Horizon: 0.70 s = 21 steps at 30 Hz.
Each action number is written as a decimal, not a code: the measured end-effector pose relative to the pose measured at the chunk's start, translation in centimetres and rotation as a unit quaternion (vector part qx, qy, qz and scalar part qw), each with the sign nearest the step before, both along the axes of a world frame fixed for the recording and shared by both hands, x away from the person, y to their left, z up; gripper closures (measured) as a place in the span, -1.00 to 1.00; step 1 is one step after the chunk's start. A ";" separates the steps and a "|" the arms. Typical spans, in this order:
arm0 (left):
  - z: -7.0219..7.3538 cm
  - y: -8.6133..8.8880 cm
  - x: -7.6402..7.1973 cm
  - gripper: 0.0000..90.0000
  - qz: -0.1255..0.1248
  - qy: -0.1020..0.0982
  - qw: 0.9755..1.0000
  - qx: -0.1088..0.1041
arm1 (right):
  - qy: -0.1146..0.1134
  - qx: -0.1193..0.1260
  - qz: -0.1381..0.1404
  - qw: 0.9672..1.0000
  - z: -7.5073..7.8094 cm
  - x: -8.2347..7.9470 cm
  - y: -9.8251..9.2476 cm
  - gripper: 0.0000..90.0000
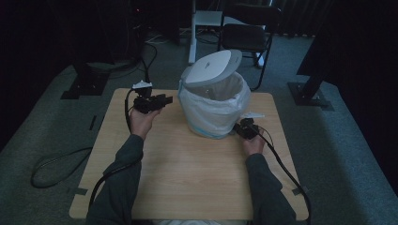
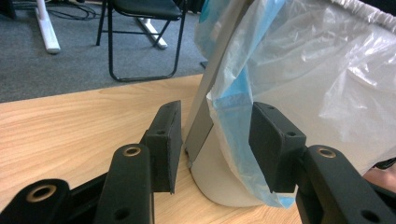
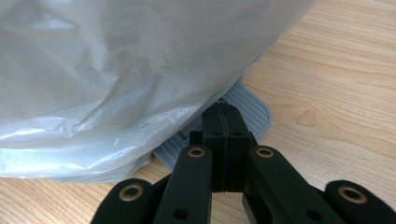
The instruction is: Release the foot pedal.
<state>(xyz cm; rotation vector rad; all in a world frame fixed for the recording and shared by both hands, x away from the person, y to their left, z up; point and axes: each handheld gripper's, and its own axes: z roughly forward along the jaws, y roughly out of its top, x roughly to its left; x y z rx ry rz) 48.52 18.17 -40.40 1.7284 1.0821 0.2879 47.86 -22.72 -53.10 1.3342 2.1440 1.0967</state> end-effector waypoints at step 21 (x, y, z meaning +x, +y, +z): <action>-1.4 -0.5 -0.6 0.21 -0.003 0.001 1.000 0.027 | -0.041 -0.006 -0.015 0.999 1.6 -0.7 -0.2 1.00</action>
